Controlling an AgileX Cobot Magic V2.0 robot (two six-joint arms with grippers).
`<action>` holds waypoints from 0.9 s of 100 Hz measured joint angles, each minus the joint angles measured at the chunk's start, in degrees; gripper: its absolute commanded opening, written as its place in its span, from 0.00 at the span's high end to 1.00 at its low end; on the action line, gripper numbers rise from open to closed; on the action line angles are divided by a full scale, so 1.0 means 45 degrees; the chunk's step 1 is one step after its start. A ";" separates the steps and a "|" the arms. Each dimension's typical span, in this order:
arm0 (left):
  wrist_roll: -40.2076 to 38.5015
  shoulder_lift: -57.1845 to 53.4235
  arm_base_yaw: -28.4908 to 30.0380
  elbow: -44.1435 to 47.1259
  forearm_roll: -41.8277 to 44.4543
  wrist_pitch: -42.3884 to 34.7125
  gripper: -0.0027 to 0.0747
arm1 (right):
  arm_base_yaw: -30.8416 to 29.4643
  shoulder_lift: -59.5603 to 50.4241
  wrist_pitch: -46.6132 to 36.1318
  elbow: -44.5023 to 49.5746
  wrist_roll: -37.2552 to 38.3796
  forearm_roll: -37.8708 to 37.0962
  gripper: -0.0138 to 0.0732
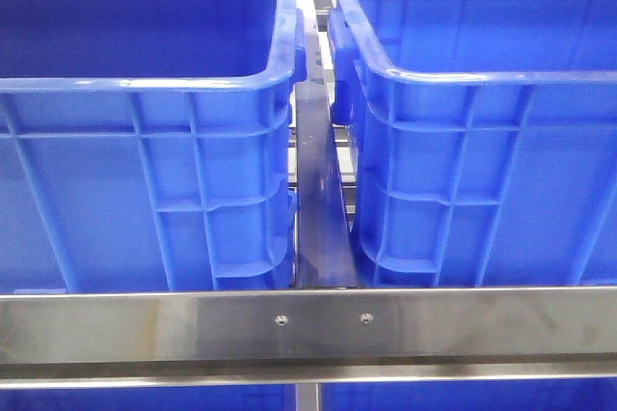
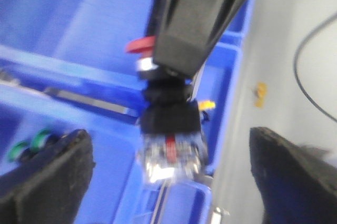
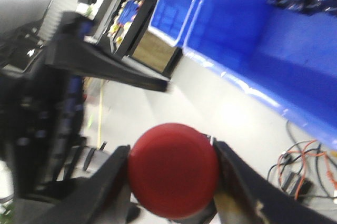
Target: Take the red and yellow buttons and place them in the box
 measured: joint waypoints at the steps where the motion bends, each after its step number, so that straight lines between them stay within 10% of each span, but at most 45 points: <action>1: -0.0065 -0.0042 0.0000 0.0000 0.0102 0.0000 0.25 | 0.0000 0.0000 -0.0035 0.0000 0.0000 0.0000 0.83; 51: -1.0420 -0.4357 0.0000 0.2827 0.8871 -0.0045 0.25 | 0.0000 0.0000 -0.1942 0.0000 -0.0239 0.0393 0.83; 90: -1.1585 -0.6837 0.0000 0.3116 1.0867 0.1869 0.25 | 0.0000 0.0000 -0.2052 0.0000 -0.0245 0.0393 0.83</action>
